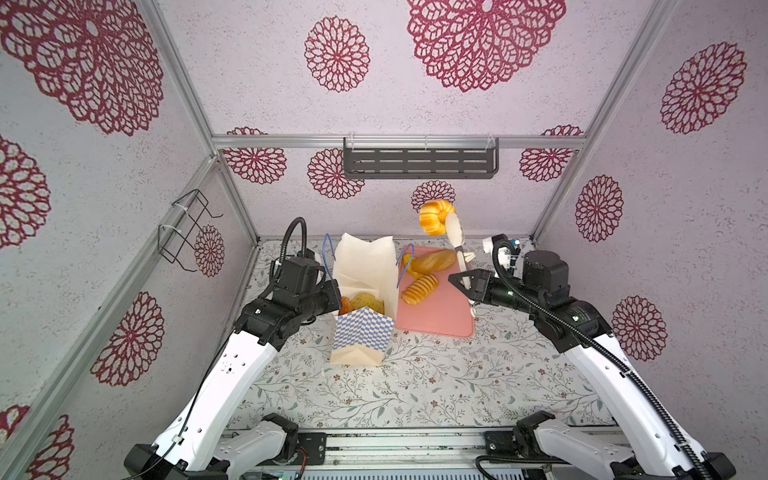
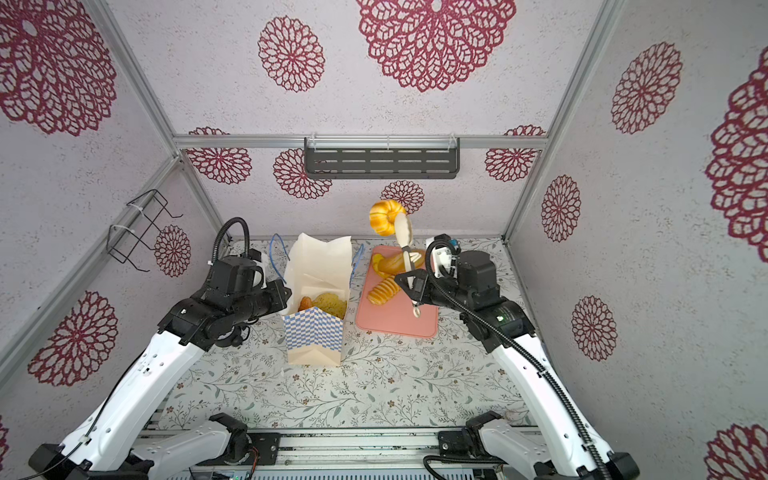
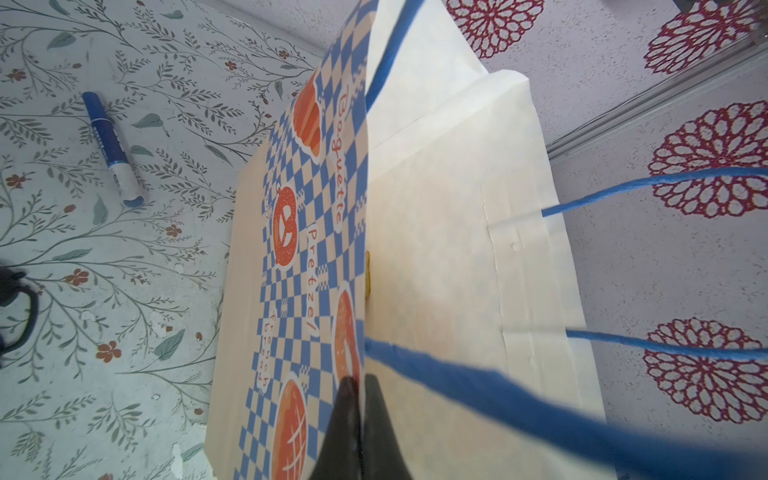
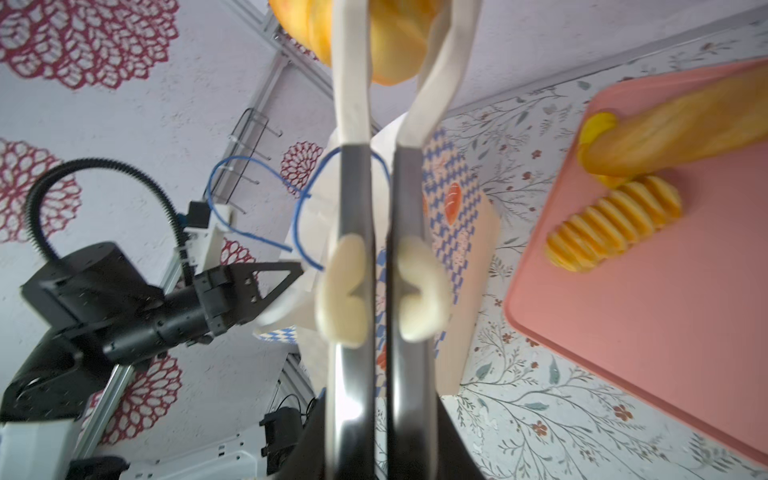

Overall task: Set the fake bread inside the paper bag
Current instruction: 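Lift the ring bread in the tongs up and over to the bag, then lower the tongs into the bag and release the ring bread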

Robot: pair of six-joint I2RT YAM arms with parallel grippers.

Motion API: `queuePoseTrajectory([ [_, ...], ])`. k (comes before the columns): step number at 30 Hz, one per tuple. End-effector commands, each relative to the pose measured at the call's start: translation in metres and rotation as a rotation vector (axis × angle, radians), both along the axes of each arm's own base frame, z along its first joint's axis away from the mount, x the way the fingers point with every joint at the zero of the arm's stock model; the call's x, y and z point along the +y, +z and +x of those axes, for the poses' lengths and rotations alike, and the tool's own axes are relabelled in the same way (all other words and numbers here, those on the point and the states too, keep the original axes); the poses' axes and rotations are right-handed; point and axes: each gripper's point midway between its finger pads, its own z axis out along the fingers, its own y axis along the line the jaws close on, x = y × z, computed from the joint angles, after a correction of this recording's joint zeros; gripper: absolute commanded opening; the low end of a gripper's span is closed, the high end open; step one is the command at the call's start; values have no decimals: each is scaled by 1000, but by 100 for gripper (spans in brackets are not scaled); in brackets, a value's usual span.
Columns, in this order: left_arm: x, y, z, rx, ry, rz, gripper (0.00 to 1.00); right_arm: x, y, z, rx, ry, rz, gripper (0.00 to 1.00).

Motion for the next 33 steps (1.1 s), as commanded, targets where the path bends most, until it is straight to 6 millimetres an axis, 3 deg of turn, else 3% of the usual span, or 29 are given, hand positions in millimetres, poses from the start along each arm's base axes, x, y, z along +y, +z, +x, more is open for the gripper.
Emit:
queuePoseTrajectory([
  [1,-3,21,5,-61,1,-21,0,27,52,-16,-160,116,85,0],
  [6,-4,21,5,-62,0,-25,0,61,49,-31,-160,218,45,0],
  [12,-4,20,6,-60,0,-24,0,84,32,-43,-134,277,-32,0],
  [23,-4,21,7,-62,1,-26,0,97,-21,-51,-45,298,-197,0],
  [33,-4,21,7,-63,1,-27,0,98,-51,-59,0,317,-279,0],
])
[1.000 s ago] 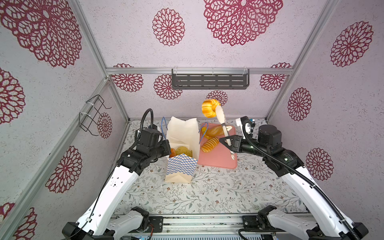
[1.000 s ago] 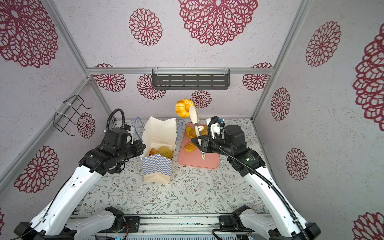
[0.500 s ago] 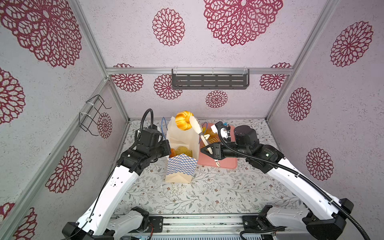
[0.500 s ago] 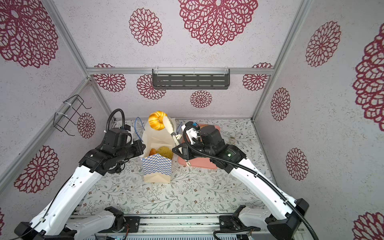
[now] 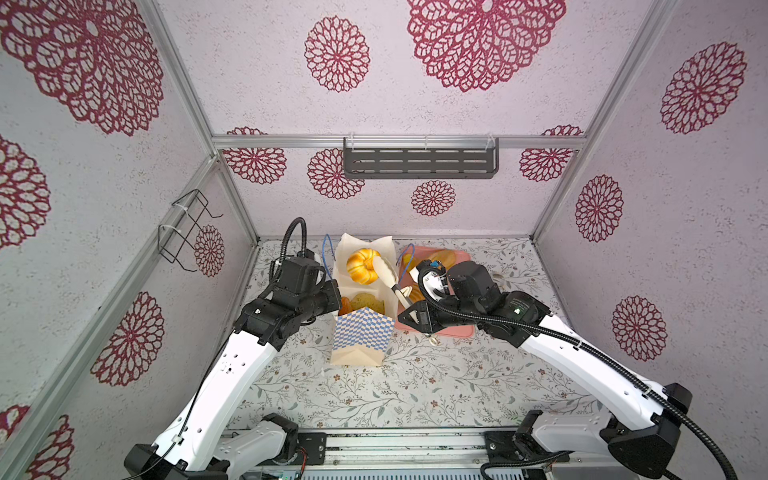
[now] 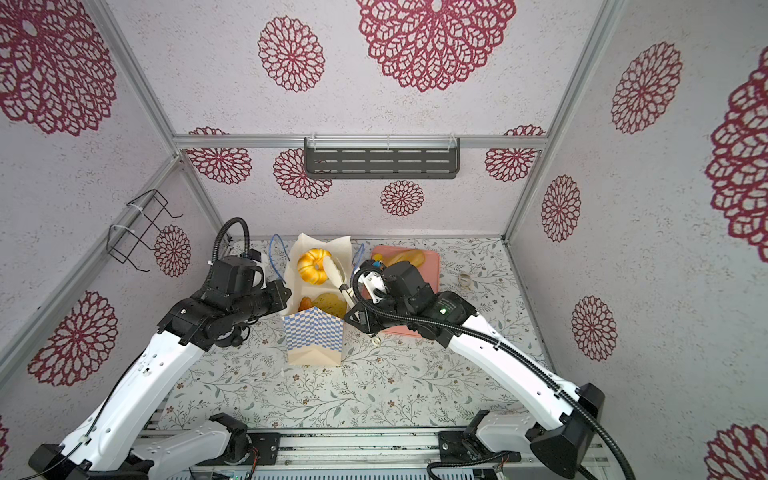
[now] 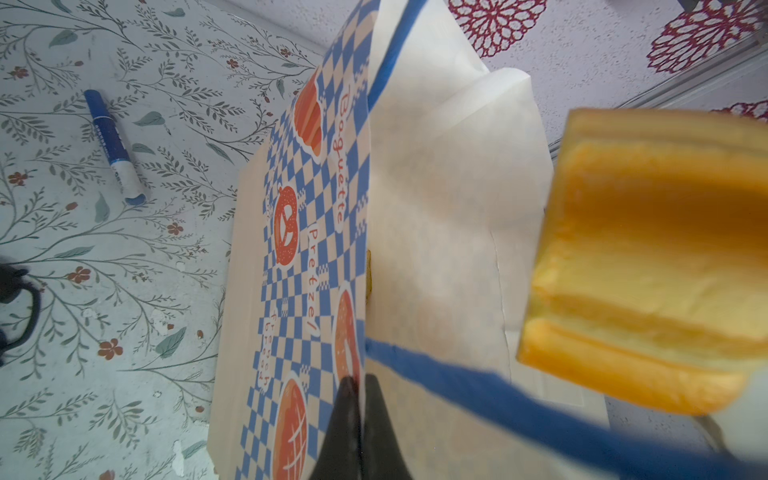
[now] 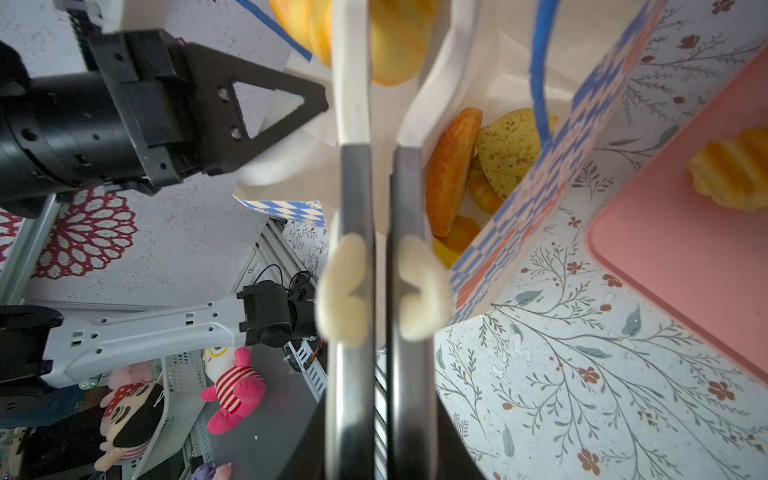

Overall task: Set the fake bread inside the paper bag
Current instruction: 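Lower the tongs into the bag and release the ring bread, then raise the tongs out of the bag and move toward the tray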

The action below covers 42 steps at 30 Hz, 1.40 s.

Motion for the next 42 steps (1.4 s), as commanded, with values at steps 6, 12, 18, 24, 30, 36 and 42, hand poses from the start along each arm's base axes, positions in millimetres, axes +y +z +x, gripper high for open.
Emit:
queuePoseTrajectory([
  [6,-5,22,7,-67,-1,-29,0,0,2,-3,-56,12,-11,0],
  [12,-6,22,7,-66,-5,-29,0,-1,0,-3,-56,2,-4,15],
  [18,-6,22,8,-64,-6,-32,0,0,3,-3,-62,3,0,32],
  [24,-6,22,8,-64,-6,-32,0,1,6,-3,-68,6,9,39],
  [30,-7,21,8,-62,-5,-32,0,4,17,-1,-85,7,32,37],
  [36,-7,20,9,-61,-4,-35,0,12,50,7,-152,1,101,33],
  [42,-8,20,10,-59,-6,-41,0,12,96,17,-268,-33,178,31],
])
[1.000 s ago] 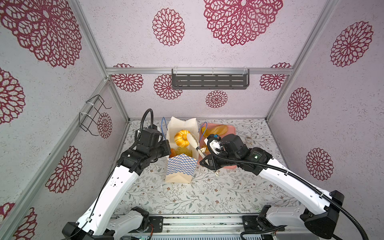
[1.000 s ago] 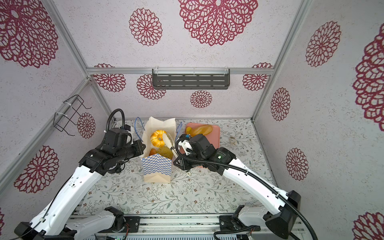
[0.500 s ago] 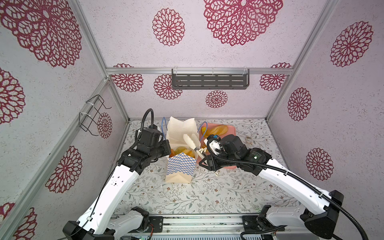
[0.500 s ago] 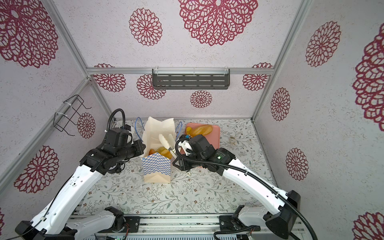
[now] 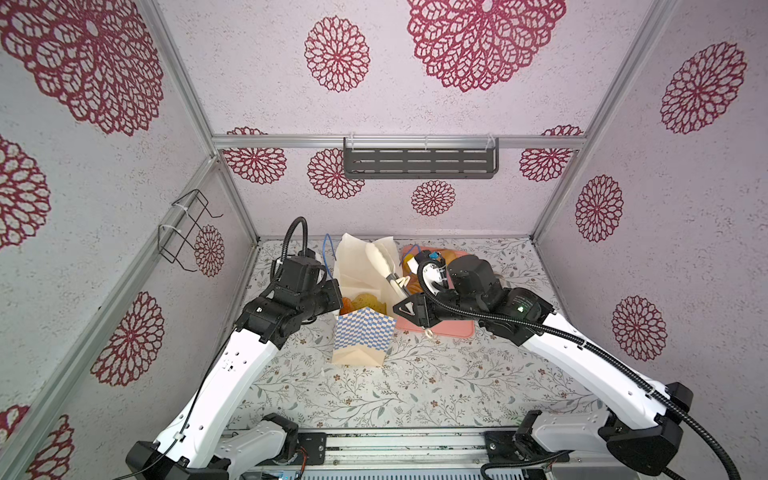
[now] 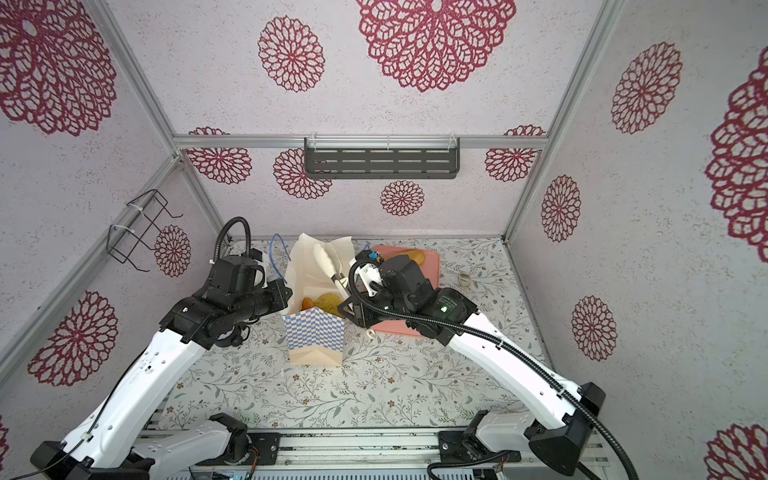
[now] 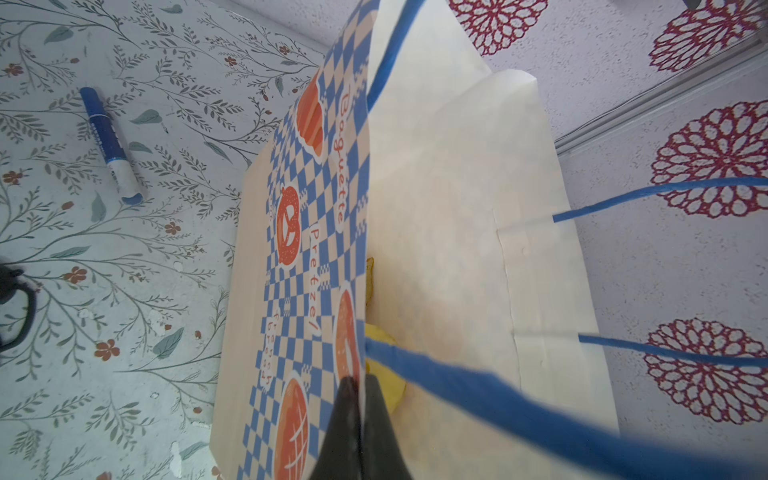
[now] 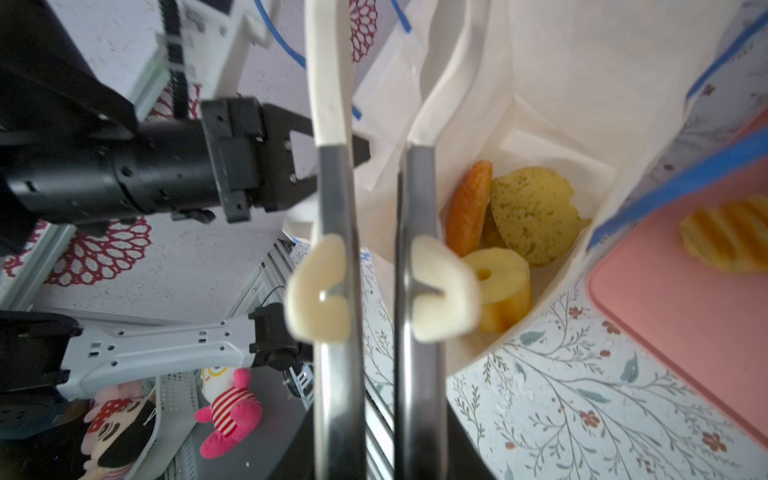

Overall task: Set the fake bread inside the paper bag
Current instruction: 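Raise the tongs out of the bag and move toward the tray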

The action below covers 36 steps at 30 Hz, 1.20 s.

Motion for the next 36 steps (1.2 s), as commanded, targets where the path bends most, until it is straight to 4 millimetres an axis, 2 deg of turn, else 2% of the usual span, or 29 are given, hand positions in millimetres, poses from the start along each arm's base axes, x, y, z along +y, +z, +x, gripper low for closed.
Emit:
queuePoseTrajectory([
  [1,-7,21,7,-62,-6,-38,0,-3,57,9,-172,-37,103,30],
  [6,-6,23,7,-73,-3,-41,0,-35,87,25,-276,-177,92,30],
  [11,-6,25,7,-78,-7,-43,0,-93,97,50,-306,-402,84,30],
  [16,-7,27,5,-82,-13,-44,0,-159,80,70,-255,-624,91,31],
  [19,-8,28,5,-83,-20,-46,0,-180,53,77,-184,-687,53,30],
  [24,-8,26,5,-78,-23,-46,0,-182,-8,86,7,-659,11,29],
  [29,-8,26,4,-78,-24,-46,0,-166,-86,90,264,-545,-43,23],
  [32,-7,26,4,-78,-22,-45,0,-150,-114,88,355,-471,-21,24],
  [36,-7,24,3,-77,-21,-48,0,-138,-137,89,428,-426,25,26],
])
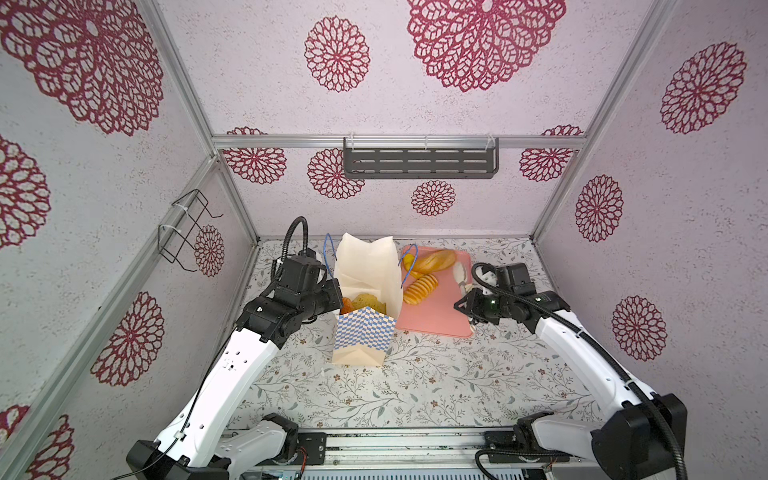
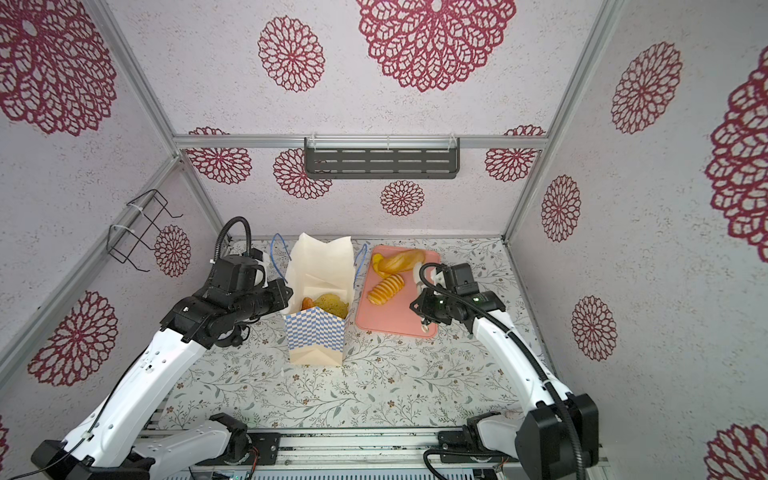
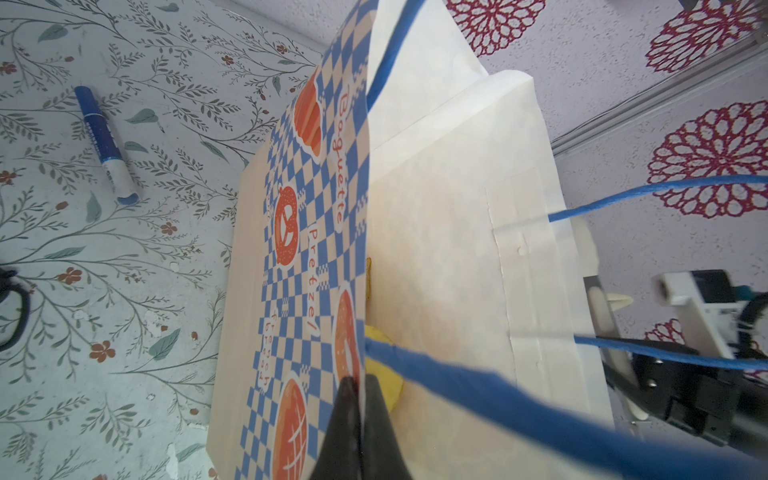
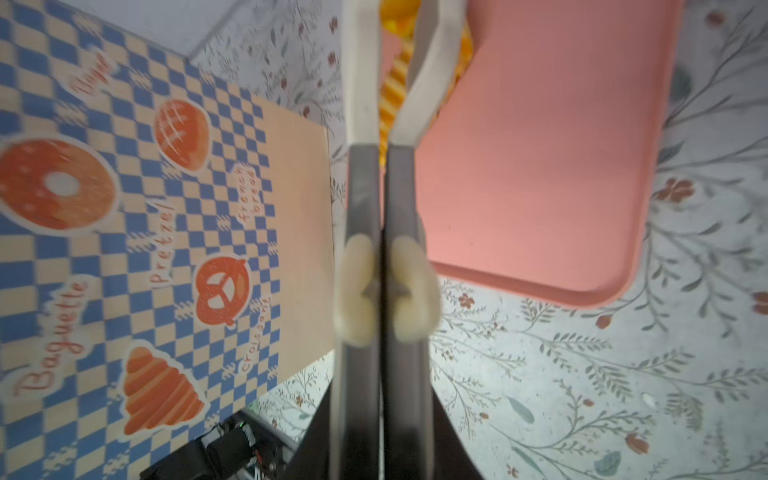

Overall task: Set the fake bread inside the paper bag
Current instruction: 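Raise the tongs out of the bag and move toward the tray, then lower the tongs and close them on the yellow baguette on the tray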

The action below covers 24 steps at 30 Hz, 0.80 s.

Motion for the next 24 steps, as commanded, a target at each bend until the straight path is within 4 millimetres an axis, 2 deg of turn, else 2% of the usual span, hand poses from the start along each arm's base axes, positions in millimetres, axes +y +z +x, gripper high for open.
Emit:
queuePoseTrajectory([
  [1,-5,24,3,-80,-13,-39,0,23,24,7,-63,64,153,26],
  [4,-5,24,3,-80,-14,-39,0,27,15,13,-47,66,162,27],
  [8,-5,24,3,-81,-16,-37,0,33,16,25,-48,77,189,30],
  [13,-5,25,3,-85,-15,-43,0,39,1,34,-1,91,198,33],
  [19,-5,25,2,-85,-13,-40,0,38,-16,33,42,91,190,37],
  [24,-4,23,2,-83,-13,-37,0,33,-15,41,26,73,202,39],
])
